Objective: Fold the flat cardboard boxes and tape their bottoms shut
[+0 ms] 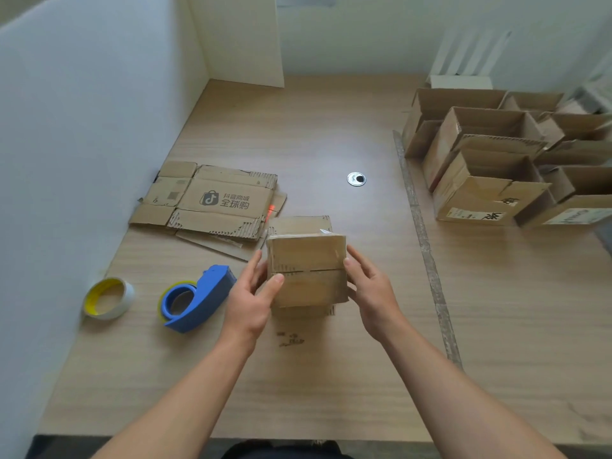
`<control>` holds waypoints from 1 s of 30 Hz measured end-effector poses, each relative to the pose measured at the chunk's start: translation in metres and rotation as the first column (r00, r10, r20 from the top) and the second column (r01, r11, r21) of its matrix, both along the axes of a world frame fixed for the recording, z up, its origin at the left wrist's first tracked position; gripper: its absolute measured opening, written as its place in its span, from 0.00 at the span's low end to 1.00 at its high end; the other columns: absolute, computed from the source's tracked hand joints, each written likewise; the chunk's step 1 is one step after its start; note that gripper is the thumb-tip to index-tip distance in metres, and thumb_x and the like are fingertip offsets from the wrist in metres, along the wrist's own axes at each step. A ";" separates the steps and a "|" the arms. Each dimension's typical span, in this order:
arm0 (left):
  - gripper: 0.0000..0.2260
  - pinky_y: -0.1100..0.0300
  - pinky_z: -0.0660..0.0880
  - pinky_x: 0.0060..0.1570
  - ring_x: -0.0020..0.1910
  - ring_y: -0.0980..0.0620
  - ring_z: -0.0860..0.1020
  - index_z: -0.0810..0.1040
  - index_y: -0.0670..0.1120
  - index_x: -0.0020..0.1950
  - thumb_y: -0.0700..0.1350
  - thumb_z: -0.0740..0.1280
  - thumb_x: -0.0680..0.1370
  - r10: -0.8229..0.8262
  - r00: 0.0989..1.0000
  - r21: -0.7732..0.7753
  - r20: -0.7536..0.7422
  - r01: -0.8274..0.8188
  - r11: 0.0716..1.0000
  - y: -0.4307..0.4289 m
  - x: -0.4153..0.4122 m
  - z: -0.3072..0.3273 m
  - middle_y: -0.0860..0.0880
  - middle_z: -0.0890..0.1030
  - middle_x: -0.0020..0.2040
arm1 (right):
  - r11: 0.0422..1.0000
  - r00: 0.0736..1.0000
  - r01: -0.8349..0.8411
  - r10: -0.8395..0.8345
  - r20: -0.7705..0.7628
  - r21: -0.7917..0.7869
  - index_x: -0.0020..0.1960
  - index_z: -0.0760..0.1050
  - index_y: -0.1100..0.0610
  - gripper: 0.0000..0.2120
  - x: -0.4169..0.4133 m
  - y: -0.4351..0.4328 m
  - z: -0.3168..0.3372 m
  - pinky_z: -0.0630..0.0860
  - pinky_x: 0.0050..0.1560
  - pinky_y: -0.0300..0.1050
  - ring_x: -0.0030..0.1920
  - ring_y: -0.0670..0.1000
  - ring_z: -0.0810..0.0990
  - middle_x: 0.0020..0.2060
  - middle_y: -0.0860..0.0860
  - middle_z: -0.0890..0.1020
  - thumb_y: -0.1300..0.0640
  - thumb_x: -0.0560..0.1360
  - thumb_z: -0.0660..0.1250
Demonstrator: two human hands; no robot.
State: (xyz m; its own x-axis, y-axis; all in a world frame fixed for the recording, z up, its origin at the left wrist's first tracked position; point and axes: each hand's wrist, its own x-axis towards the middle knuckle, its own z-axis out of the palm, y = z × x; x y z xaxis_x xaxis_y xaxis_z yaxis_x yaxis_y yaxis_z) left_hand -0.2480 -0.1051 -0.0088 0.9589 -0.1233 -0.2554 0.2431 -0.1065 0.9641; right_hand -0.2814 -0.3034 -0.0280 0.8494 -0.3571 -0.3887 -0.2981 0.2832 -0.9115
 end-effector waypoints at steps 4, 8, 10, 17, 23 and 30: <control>0.27 0.58 0.74 0.60 0.60 0.61 0.77 0.72 0.70 0.66 0.61 0.72 0.68 -0.059 0.996 0.067 0.073 0.054 0.996 0.001 0.002 0.008 0.55 0.78 0.64 | 0.996 0.995 -0.084 0.082 0.063 0.023 0.68 0.71 0.35 0.16 -0.001 -0.008 0.013 0.77 0.61 0.52 0.63 0.44 0.78 0.61 0.41 0.81 0.45 0.81 0.62; 0.20 0.55 0.75 0.62 0.58 0.58 0.77 0.74 0.67 0.61 0.60 0.71 0.69 -0.022 0.995 0.024 0.097 0.020 1.000 -0.008 0.006 0.015 0.54 0.78 0.60 | 0.998 0.998 -0.043 0.044 0.035 -0.044 0.58 0.77 0.38 0.08 0.001 -0.011 0.022 0.75 0.62 0.59 0.60 0.50 0.79 0.58 0.45 0.82 0.43 0.81 0.62; 0.22 0.52 0.75 0.63 0.59 0.58 0.76 0.74 0.66 0.61 0.66 0.70 0.68 -0.032 0.995 0.058 0.094 0.027 0.998 -0.011 0.008 0.018 0.54 0.78 0.60 | 0.998 1.000 -0.005 0.004 -0.018 -0.069 0.55 0.76 0.44 0.13 0.005 -0.012 0.025 0.75 0.61 0.61 0.59 0.57 0.80 0.56 0.50 0.82 0.38 0.77 0.64; 0.19 0.49 0.74 0.65 0.61 0.58 0.76 0.75 0.59 0.66 0.49 0.71 0.76 -0.106 0.992 0.053 0.074 0.103 0.993 -0.013 0.011 0.018 0.54 0.75 0.64 | 0.994 0.991 -0.090 0.084 -0.102 -0.058 0.65 0.74 0.42 0.14 0.006 -0.014 0.024 0.83 0.50 0.59 0.47 0.51 0.84 0.52 0.53 0.84 0.48 0.80 0.66; 0.25 0.49 0.74 0.65 0.61 0.58 0.76 0.74 0.60 0.69 0.56 0.69 0.71 -0.138 0.989 0.125 0.048 0.131 0.984 -0.014 0.012 0.014 0.57 0.76 0.63 | 0.994 0.999 -0.037 0.033 -0.037 -0.099 0.57 0.80 0.40 0.11 0.006 -0.006 0.012 0.81 0.54 0.62 0.50 0.53 0.86 0.49 0.50 0.86 0.54 0.78 0.68; 0.18 0.64 0.74 0.62 0.55 0.67 0.76 0.75 0.53 0.70 0.43 0.67 0.80 -0.144 0.983 0.199 0.111 0.120 0.973 -0.014 0.017 0.018 0.53 0.72 0.63 | 0.991 0.999 -0.023 0.017 -0.051 -0.134 0.57 0.71 0.37 0.16 0.008 0.000 0.013 0.82 0.49 0.65 0.47 0.53 0.86 0.51 0.56 0.82 0.43 0.72 0.71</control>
State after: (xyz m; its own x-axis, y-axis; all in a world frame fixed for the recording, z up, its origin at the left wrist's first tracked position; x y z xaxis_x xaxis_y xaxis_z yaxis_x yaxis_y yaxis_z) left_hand -0.2308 -0.1190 0.0093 0.9631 -0.2109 -0.1671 0.0950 -0.3147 0.9444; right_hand -0.2734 -0.3032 -0.0147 0.8377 -0.3919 -0.3802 -0.3482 0.1529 -0.9249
